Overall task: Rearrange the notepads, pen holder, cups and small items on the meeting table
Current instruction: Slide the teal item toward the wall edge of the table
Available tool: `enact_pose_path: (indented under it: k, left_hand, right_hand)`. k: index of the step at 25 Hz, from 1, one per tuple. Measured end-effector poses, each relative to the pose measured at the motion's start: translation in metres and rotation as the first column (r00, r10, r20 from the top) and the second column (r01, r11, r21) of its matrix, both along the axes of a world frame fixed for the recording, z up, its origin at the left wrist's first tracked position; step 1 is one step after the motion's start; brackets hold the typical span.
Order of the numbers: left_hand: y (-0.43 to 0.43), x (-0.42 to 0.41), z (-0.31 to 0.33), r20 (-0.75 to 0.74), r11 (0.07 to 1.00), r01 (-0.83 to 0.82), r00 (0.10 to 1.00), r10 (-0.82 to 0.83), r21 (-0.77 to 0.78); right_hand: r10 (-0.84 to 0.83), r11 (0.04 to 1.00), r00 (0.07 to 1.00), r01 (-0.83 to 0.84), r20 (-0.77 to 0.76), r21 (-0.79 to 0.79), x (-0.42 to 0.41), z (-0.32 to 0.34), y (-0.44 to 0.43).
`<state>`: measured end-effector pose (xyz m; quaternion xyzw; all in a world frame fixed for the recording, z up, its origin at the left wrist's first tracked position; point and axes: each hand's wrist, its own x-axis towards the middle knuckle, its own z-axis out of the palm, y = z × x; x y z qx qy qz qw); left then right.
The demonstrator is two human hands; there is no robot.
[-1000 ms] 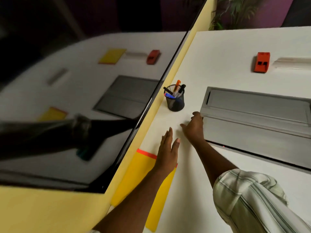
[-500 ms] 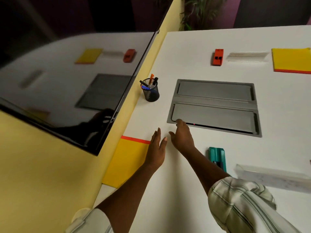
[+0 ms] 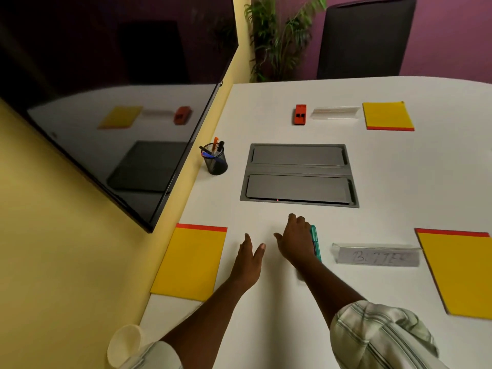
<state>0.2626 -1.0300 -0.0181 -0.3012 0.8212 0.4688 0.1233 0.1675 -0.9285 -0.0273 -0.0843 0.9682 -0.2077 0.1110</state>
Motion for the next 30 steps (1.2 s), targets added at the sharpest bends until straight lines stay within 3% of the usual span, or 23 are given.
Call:
enact_pose_path:
  k: [2, 8, 15, 19, 30]
  left_hand:
    - [0.004, 0.009, 0.007, 0.02, 0.995, 0.078, 0.997, -0.077, -0.06]
    - [0.005, 0.018, 0.016, 0.041, 0.895, 0.281, 0.958, -0.285, -0.347]
    - [0.0, 0.021, 0.011, 0.066, 0.846, 0.306, 0.949, -0.309, -0.437]
    - [-0.004, 0.025, 0.004, 0.114, 0.741, 0.39, 0.911, -0.396, -0.546]
    - [-0.011, 0.034, -0.014, 0.188, 0.77, 0.401, 0.916, -0.356, -0.497]
  right_hand:
    - [-0.042, 0.997, 0.998, 0.039, 0.04, 0.072, 0.014, 0.001, 0.012]
    - [-0.116, 0.99, 0.987, 0.106, 0.115, 0.088, 0.031, -0.005, 0.025]
    - [-0.16, 0.978, 0.977, 0.138, 0.138, 0.156, 0.032, -0.02, 0.037]
    - [-0.173, 0.98, 0.971, 0.154, 0.165, 0.126, 0.031, -0.027, 0.043]
    - [-0.212, 0.972, 0.971, 0.199, 0.106, 0.123, 0.029, -0.046, 0.04]
